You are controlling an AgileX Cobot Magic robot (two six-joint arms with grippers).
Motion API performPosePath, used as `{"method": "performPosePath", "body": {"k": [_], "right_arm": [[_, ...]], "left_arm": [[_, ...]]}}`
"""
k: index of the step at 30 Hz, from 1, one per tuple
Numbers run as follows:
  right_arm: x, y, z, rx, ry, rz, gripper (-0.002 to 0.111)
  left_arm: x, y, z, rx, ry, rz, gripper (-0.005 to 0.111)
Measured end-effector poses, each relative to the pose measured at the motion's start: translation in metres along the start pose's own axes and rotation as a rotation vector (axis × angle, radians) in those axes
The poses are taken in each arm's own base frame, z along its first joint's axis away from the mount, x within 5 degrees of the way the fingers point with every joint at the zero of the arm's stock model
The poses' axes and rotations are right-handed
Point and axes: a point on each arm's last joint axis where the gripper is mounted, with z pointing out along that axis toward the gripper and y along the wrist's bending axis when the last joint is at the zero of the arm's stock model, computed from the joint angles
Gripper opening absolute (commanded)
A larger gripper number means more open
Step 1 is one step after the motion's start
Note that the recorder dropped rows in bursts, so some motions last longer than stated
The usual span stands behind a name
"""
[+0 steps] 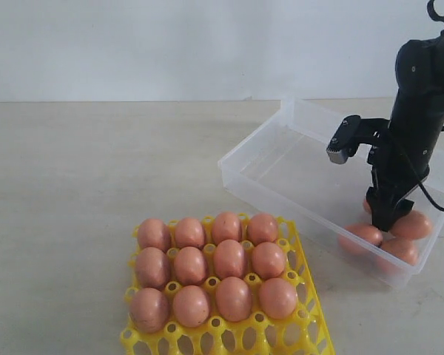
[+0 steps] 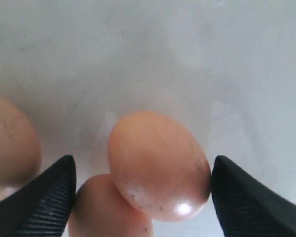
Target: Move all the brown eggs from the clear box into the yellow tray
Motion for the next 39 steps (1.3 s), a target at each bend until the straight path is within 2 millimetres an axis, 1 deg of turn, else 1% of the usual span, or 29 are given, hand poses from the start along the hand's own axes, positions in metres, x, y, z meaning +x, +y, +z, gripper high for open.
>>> {"method": "performPosePath", "body": {"k": [2,4,7,8,12,13,24,27,29,32,33,39], "right_arm": [[-0.001,-0.001,0.003,0.009,-0.008,0.0,0.066],[-0.002,-0.002,0.005,0.017,-0.015,0.0,0.06],[-0.003,-0.003,0.004,0.023,-0.021,0.0,0.039],[-0.003,-0.003,0.004,0.024,-0.022,0.002,0.03],[-0.003,-0.003,0.004,0.026,-0.023,0.006,0.002],[-0.003,-0.003,0.004,0.028,-0.025,0.006,0.0],[-0.004,-0.004,0.004,0.031,-0.036,0.022,0.0],[-0.009,-0.005,0.004,0.039,-0.089,0.058,0.0],[-0.015,-0.004,0.001,0.035,-0.165,0.112,0.0],[-0.027,-0.007,-0.021,0.049,-0.369,0.23,0.0],[-0.028,-0.007,-0.025,0.047,-0.412,0.248,0.0],[-0.025,-0.015,-0.06,-0.032,-0.71,0.376,0.0]], "left_arm": [[0.0,0.0,0.0,0.0,0.0,0.0,0.004],[0.0,0.0,0.0,0.0,0.0,0.0,0.004],[0.0,0.0,0.0,0.0,0.0,0.0,0.004],[0.0,0.0,0.0,0.0,0.0,0.0,0.004],[0.0,0.0,0.0,0.0,0.0,0.0,0.004],[0.0,0.0,0.0,0.0,0.0,0.0,0.004],[0.0,0.0,0.0,0.0,0.0,0.0,0.004],[0.0,0.0,0.0,0.0,0.0,0.0,0.004],[0.0,0.0,0.0,0.0,0.0,0.0,0.004],[0.0,0.0,0.0,0.0,0.0,0.0,0.004],[0.0,0.0,0.0,0.0,0.0,0.0,0.004],[0.0,0.0,0.0,0.0,0.0,0.0,0.004]]}}
